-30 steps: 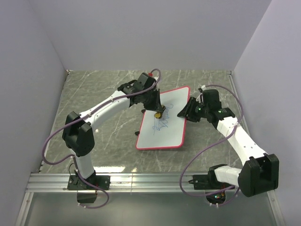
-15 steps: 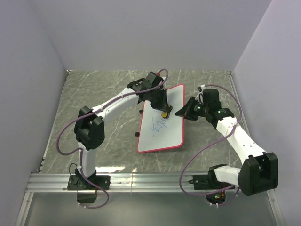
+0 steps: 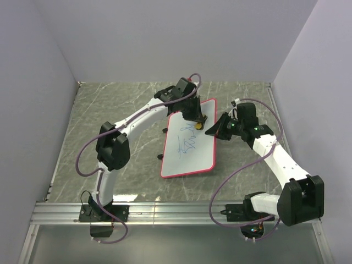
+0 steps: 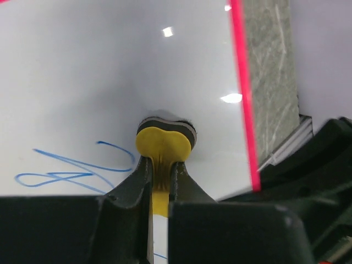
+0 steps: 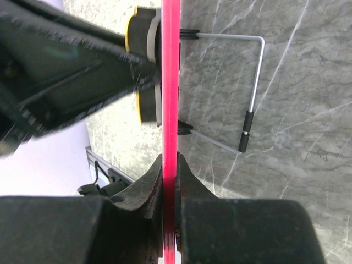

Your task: Erase the whiteboard

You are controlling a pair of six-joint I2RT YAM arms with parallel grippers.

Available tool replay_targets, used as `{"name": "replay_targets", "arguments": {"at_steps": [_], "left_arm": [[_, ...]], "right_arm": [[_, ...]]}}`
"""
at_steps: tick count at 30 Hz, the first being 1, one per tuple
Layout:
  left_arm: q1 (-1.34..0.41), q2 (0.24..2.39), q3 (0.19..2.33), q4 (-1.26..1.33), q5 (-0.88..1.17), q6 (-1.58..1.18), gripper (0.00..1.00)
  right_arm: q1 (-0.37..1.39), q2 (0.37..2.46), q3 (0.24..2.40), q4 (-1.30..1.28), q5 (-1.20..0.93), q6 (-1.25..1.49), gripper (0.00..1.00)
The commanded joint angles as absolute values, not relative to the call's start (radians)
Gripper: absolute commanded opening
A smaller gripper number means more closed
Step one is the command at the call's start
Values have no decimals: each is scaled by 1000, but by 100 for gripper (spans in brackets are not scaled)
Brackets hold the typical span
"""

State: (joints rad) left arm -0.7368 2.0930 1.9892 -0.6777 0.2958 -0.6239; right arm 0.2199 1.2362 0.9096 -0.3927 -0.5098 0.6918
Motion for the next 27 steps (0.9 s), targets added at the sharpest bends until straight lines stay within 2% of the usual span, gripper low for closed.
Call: {"name": "replay_targets", "arguments": {"at_steps": [1,6,10,15,19,24,27], "left_arm": [[-709,2131,1909,-695,230,-641,0],[-663,2102,1728,-657,180,-638,0],[-583,2091,1606,-601,213,-638,0],[-581,2083,1647,-610,216,-598,0],[-659,2060,1690,-629,213,-580,0],[-750,1999,1692,-571,319,-592,0],[-790,1999,1782,-569,359,-578,0]], "right_arm": [[236,1255,939,-460,-413,543,0],[236,1244,945,-474,-405,538,0],[236,1241,936,-463,-414,548,0],[238,1243,927,-453,-422,549,0],[238,1252,927,-451,-426,549,0],[238,1264,928,-439,-443,555,0],[236,1275,927,-423,-456,560,0]]}}
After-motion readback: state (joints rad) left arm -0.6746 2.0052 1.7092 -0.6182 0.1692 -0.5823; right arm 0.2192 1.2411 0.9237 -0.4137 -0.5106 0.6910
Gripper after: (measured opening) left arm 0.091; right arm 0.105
